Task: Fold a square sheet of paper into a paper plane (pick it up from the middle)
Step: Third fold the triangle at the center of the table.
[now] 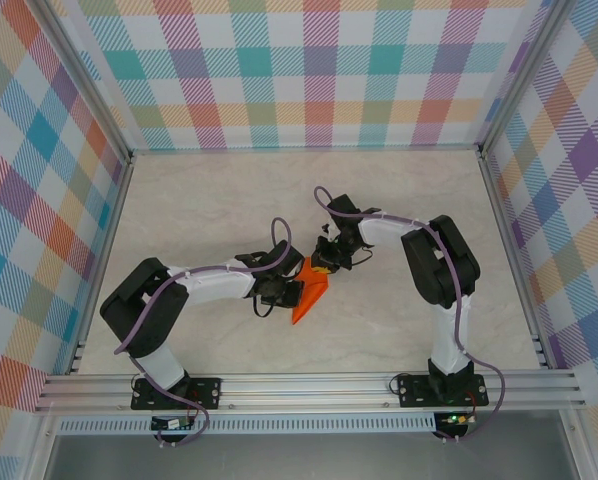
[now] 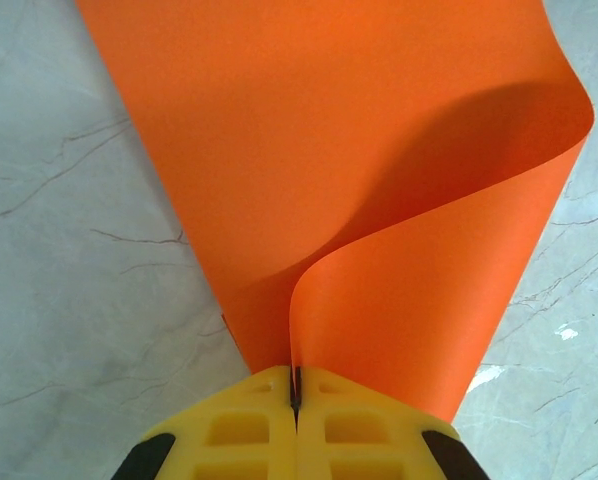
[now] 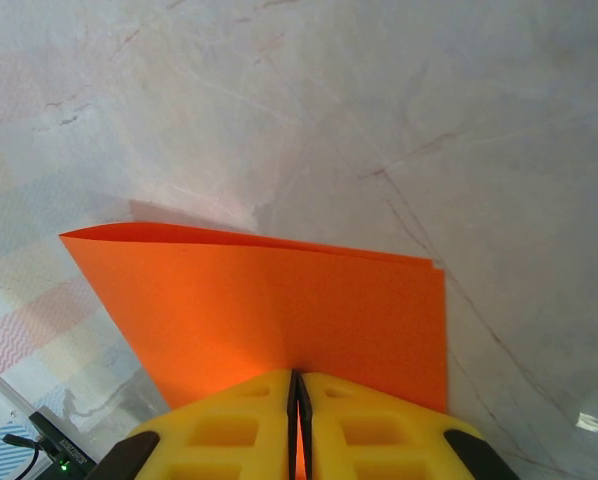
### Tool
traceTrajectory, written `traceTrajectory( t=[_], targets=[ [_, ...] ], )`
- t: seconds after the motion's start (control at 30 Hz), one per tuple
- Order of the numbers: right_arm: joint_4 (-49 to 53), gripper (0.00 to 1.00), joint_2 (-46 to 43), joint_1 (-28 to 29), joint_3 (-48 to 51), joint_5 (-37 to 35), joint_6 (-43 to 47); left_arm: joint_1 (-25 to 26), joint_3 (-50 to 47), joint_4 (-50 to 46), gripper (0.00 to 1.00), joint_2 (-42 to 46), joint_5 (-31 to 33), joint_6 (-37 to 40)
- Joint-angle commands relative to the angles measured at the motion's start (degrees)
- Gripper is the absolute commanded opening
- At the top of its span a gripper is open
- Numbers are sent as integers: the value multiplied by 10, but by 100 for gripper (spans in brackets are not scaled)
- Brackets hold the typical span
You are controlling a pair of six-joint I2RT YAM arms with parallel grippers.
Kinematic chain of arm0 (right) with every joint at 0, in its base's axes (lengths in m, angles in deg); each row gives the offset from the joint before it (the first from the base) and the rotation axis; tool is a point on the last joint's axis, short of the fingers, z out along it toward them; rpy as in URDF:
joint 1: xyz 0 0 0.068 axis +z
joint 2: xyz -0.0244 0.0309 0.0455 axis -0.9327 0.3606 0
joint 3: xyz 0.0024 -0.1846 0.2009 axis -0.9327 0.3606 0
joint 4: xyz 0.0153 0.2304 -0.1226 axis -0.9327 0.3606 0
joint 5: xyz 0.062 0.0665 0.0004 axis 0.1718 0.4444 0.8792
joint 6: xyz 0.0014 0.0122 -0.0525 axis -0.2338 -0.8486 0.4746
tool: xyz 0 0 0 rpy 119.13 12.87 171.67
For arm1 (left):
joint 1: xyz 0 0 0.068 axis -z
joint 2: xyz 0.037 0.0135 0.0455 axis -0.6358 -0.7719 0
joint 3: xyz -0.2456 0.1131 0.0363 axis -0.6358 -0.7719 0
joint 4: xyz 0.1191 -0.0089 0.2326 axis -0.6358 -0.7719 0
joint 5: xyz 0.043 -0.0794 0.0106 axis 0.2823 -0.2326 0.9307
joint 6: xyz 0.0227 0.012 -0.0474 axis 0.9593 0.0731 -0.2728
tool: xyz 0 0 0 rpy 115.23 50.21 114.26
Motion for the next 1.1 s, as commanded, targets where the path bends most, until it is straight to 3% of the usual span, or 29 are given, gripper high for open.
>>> traceTrajectory(
  t=[0.0, 0.6, 1.07],
  targets=[
    [34, 13, 29, 11, 11, -27, 0, -7, 0, -8, 0, -5, -5, -7],
    [35, 13, 30, 11, 13, -33, -4, -8, 6, -9, 0, 25, -43, -17],
    [36, 13, 32, 11, 13, -33, -4, -8, 4, -13, 0, 9, -10, -14]
  ],
)
